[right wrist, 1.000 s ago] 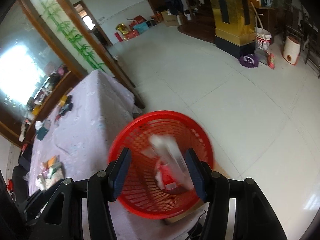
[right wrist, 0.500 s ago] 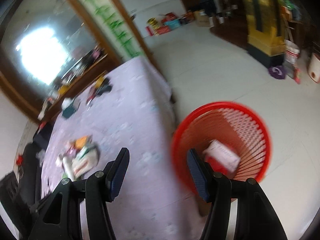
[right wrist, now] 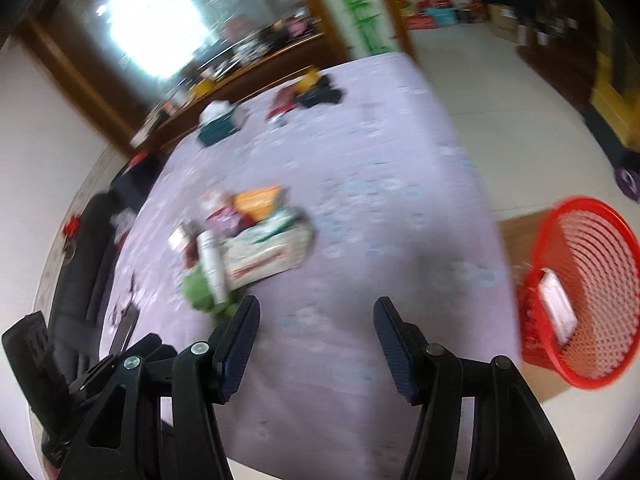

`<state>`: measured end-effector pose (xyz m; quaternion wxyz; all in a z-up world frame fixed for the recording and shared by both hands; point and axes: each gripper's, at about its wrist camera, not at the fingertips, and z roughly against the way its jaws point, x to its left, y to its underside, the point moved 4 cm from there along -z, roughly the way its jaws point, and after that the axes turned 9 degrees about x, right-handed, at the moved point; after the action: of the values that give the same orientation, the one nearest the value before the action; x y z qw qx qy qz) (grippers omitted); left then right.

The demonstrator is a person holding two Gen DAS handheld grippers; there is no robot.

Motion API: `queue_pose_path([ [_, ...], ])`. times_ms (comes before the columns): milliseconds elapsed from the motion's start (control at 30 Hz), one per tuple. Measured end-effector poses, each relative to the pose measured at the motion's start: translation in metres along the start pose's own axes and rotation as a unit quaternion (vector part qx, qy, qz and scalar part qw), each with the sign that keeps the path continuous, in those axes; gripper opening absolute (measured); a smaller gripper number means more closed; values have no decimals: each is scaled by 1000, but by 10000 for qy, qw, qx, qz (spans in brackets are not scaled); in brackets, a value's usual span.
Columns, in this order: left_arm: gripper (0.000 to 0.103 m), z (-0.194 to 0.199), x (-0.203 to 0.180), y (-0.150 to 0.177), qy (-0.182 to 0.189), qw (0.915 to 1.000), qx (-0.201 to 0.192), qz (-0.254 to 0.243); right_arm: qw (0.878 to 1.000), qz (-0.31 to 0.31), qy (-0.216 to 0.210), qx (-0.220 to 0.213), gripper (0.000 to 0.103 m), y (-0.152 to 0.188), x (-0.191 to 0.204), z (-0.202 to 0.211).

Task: Collect trash
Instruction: 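Move both open tools back over the table, then grasp the white bottle with the right tool while the left tool grasps the green towel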

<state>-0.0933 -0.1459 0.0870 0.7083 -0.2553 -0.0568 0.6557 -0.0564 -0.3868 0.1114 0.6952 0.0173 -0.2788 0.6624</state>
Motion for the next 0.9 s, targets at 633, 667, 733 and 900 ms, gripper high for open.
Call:
queue_pose_path([
  [633, 51, 4, 89, -7, -323, 9982, 115, 484, 9907, 1090, 458, 669, 49, -57, 122, -155],
  [667, 53, 3, 89, -10, -333, 9983, 125, 470, 9899, 1110, 494, 730, 48, -59, 122, -160],
  [733, 56, -1, 88, -16, -295, 9985, 156, 425, 9884, 1121, 587, 840, 38, -58, 121, -169],
  [900, 65, -19, 80, -31, -140, 9986, 333, 397, 9894, 1179, 442, 724, 31, -55, 118, -156],
])
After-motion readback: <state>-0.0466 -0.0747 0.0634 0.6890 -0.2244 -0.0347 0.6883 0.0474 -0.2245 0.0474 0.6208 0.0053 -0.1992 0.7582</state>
